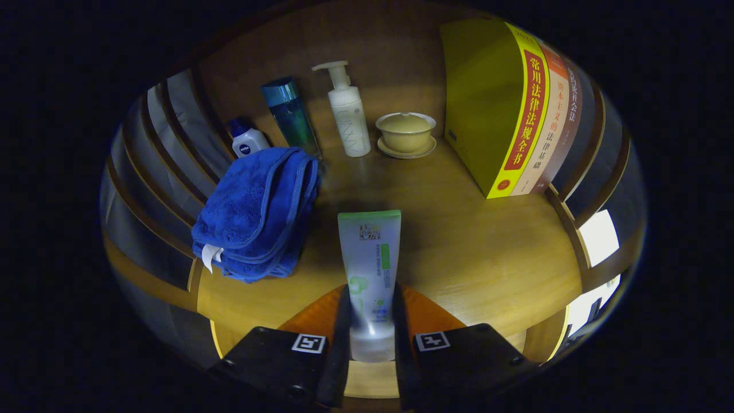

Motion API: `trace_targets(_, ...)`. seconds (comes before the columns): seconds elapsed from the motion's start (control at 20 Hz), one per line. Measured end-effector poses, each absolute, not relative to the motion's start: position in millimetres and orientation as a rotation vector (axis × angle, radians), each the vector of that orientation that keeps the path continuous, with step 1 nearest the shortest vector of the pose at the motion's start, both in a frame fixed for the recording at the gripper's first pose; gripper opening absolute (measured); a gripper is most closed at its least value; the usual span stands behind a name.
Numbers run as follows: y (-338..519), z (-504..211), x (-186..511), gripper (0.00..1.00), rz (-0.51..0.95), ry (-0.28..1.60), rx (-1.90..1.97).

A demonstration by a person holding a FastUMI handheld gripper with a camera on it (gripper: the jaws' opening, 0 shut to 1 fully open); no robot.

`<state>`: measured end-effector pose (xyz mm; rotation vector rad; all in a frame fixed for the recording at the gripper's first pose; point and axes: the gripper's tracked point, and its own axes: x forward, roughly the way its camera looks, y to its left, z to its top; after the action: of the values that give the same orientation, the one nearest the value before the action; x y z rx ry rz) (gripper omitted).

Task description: Pull open the drawer, take out the items inside it, and place them on the countertop above the cabinet.

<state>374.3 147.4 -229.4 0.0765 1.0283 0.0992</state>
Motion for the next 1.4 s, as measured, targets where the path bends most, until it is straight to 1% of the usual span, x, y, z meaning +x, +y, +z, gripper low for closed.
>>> trace_targets(0.05,148,-233,371,0.46,0.101,1.048,0.079)
trace_targets(0.1,151,-230,375,0.47,0.107,1.022,0.084)
trace_targets(0.3,153,-229,370,0.61,0.114,1.027,0.070)
trace_targets(0.4,156,-226,368,0.77,0.124,1.024,0.060)
trace_targets(0.45,156,-224,369,0.88,0.124,1.008,0.057)
trace_targets(0.55,158,-219,369,1.00,0.123,0.991,0.052)
trace_targets(0.65,157,-217,368,0.99,0.120,0.980,0.054)
trace_targets(0.85,154,-188,369,0.99,0.119,0.909,0.042)
trace_targets(1.05,161,-131,364,0.99,0.160,0.739,0.020)
trace_targets(1.2,175,-84,344,0.99,0.220,0.629,0.015)
trace_targets(1.4,184,-30,309,0.99,0.260,0.494,0.018)
